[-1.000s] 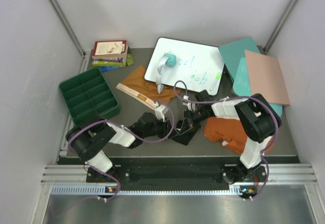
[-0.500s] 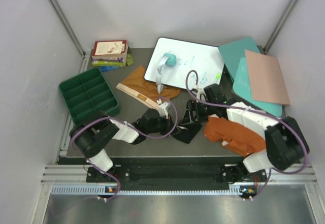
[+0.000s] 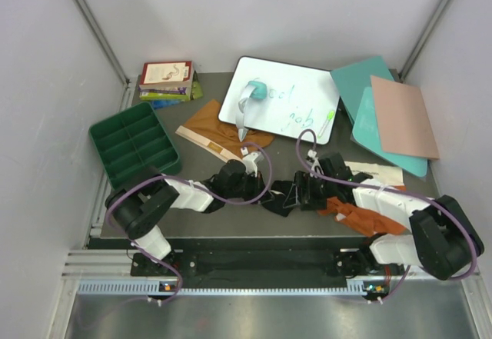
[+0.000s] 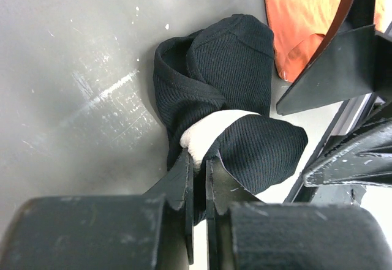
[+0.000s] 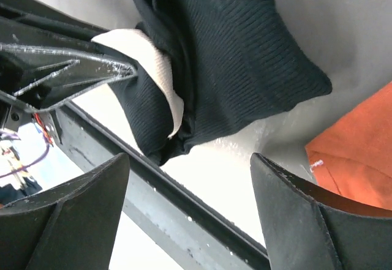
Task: Roll the underwear
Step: Roll the underwear to the center of the board.
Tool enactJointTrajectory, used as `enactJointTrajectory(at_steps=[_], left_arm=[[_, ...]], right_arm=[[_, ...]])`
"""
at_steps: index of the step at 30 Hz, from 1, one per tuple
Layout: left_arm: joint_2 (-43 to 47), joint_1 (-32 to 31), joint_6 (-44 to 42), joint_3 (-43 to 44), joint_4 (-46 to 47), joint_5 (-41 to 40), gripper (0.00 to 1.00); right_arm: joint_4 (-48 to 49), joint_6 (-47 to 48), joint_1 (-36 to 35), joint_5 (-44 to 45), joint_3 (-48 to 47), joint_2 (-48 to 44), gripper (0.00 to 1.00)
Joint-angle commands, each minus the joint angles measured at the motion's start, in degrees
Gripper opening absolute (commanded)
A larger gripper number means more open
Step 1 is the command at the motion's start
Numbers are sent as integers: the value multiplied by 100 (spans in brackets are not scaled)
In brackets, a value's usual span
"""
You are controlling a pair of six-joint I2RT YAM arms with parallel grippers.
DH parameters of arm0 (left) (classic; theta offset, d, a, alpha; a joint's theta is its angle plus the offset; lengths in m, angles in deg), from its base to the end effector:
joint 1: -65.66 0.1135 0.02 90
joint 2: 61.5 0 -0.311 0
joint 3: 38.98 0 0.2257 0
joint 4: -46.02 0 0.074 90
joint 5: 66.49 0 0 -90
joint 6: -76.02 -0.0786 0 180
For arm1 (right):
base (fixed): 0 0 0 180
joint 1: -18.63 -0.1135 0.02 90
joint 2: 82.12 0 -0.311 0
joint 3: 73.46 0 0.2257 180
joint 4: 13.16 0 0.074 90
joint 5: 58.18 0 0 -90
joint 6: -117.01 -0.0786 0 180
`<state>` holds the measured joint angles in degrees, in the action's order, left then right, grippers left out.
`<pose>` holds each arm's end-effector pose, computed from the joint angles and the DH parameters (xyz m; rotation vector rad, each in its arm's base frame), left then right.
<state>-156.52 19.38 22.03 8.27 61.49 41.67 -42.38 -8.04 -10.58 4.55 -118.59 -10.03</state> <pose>0.2066 -0.2515 0.1767 0.4135 2.3056 -1.1266 0.1619 0.1318 0.1876 -0.0617 2.7246 0.9978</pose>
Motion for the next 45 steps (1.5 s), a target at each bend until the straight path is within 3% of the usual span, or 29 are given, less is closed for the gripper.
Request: enactJointTrajectory(at_steps=[1,8,13,16,20,23,26,31,33,38,45], left_arm=[[-34,-12,-147,33,-567,-180,0],[19,-21,-85,33,-549,-154,0],[54,-21,20,-2,-488,-137,0],[115,-30,73,-54,-470,-137,0],[317,-30,204,-177,-461,-119,1],[589,-30,301,-265,-601,-198,14],[985,-21,345,-371,-856,-373,32],[1670,-12,302,-494,-1304,-830,56],[1811,5,223,-520,-1481,-1120,59],[1777,242,327,-757,-1025,-972,64],[1277,313,529,-916,-155,-796,64]], right_arm=[[860,-388,47,81,141,-100,79],[1336,-626,65,2,475,295,79],[1714,-767,3,2,590,612,73],[1714,-758,-32,98,590,841,57],[1679,-662,-32,222,537,1069,28],[1565,-477,-32,309,370,1245,12],[1451,-266,-32,310,177,1438,3],[1257,419,21,-111,-305,2034,0],[1257,603,30,-409,-421,2211,0],[1240,824,30,-832,-650,2607,0],[1301,929,30,-1166,-650,2748,0]])
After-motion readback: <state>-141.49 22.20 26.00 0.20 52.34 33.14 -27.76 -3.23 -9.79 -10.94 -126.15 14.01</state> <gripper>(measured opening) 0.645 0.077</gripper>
